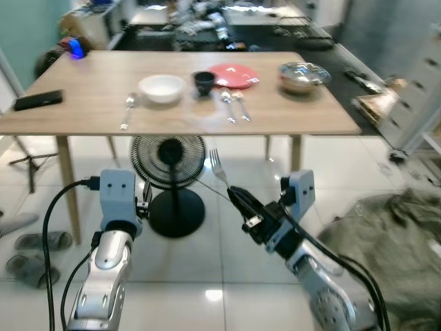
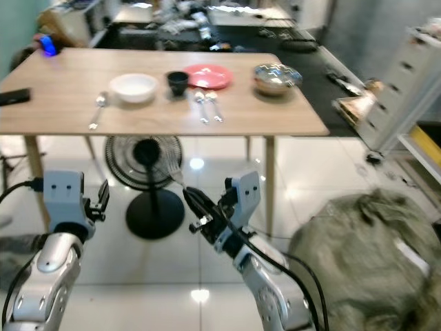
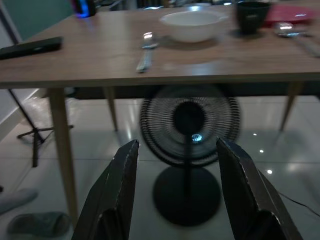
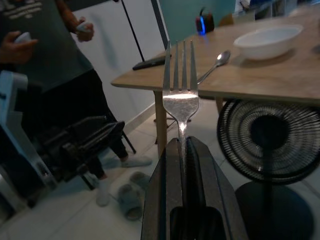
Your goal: Setting the table
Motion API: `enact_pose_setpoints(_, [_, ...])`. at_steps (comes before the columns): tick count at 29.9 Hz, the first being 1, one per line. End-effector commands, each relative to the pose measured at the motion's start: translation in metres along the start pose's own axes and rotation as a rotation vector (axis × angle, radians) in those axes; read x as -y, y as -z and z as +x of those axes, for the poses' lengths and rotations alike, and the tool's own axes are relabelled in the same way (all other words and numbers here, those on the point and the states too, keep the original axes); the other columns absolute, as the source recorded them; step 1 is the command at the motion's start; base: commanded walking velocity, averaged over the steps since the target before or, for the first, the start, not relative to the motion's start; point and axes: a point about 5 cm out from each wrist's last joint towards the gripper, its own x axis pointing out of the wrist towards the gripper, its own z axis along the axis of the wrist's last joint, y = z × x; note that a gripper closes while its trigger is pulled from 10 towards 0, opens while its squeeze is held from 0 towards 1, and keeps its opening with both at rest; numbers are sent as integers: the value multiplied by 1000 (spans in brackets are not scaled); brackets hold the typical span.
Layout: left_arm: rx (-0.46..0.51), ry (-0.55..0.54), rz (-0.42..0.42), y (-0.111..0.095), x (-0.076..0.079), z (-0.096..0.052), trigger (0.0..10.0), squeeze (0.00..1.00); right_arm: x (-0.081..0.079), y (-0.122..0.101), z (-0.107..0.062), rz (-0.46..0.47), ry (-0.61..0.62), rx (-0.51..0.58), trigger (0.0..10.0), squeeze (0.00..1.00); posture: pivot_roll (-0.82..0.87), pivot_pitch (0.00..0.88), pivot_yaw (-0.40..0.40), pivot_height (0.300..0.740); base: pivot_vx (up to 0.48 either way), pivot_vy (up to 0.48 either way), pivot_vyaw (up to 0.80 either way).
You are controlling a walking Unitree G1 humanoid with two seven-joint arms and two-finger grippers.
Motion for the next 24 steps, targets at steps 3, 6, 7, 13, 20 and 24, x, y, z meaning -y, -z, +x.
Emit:
enact_pose_setpoints(3, [-6, -6, 1, 1, 0, -1, 10000, 0, 14, -1, -2, -10, 110, 13, 10000, 0, -50, 0, 60, 740, 480, 0, 0])
enact_pose_setpoints(6, [-1, -4, 2, 0, 0, -1, 10000, 0, 21, -3, -1, -7, 161, 29, 10000, 0, -49, 0, 61, 740, 480, 0, 0])
enact_pose_setpoints(7, [3, -1, 4, -1, 0, -1, 10000, 0, 25, -5, -1, 1, 197, 43, 10000, 0, -48, 0, 60, 740, 480, 0, 0])
enact_pose_setpoints(13, [5, 3, 5, -1, 0, -1, 10000, 0, 30, -5, -2, 23, 237, 49, 10000, 0, -49, 0, 63, 740, 480, 0, -432])
enact_pose_setpoints(20, [3, 9, 10, -1, 1, -2, 10000, 0, 32, -5, -4, 19, 265, 53, 10000, 0, -51, 0, 66, 740, 480, 0, -558])
enact_pose_setpoints(24, [5, 19, 18, 0, 3, -3, 10000, 0, 33, -5, -5, 6, 270, 49, 10000, 0, -53, 0, 67, 740, 480, 0, 0])
